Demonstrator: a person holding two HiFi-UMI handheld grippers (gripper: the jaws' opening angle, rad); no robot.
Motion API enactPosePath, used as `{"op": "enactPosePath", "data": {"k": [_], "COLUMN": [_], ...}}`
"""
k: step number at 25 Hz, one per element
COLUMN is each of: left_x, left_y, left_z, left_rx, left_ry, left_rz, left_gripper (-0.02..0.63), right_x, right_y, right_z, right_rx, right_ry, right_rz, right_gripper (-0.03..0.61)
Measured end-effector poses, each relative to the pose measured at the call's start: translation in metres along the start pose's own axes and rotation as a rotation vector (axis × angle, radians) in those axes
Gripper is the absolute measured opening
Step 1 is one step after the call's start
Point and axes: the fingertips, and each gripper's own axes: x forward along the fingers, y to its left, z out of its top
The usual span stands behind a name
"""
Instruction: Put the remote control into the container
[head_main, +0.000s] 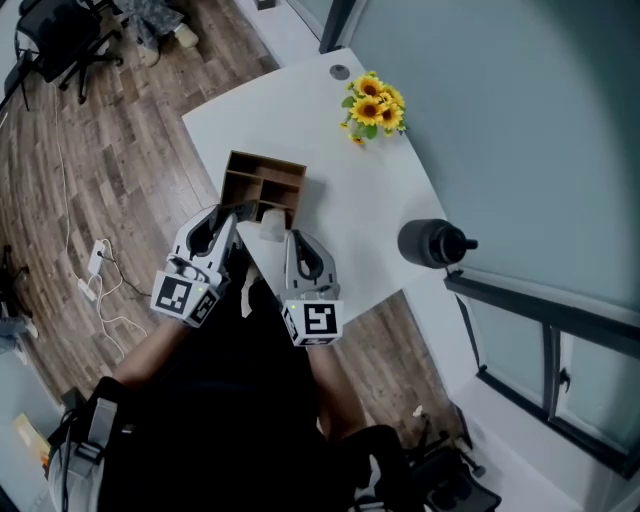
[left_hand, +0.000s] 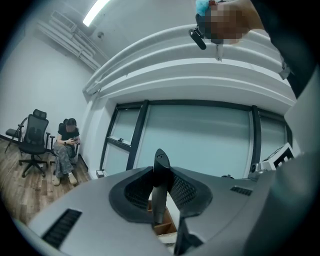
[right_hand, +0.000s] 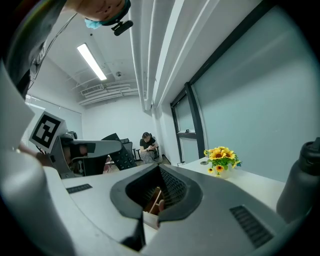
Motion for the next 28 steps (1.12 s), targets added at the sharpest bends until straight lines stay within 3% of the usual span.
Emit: {"op": "enactPosePath", "data": {"k": [14, 28], "left_x": [0.051, 0.081], "left_y": [0.031, 0.041], "left_z": [-0.048, -0.089], "left_rx": [-0.076, -0.089], "left_ry": [0.067, 0.117], "left_rz": [-0.037, -0.023], "left_gripper": [0.084, 0.084], "right_x": [0.03, 0.048], "right_y": [-0.02, -0.034], "right_z": [-0.018, -0.043], "right_rx": [0.046, 0.06], "right_ry": [0.039, 0.097], "right_rz": [-0.08, -0.07], "right_gripper": [0.005, 0.005]}}
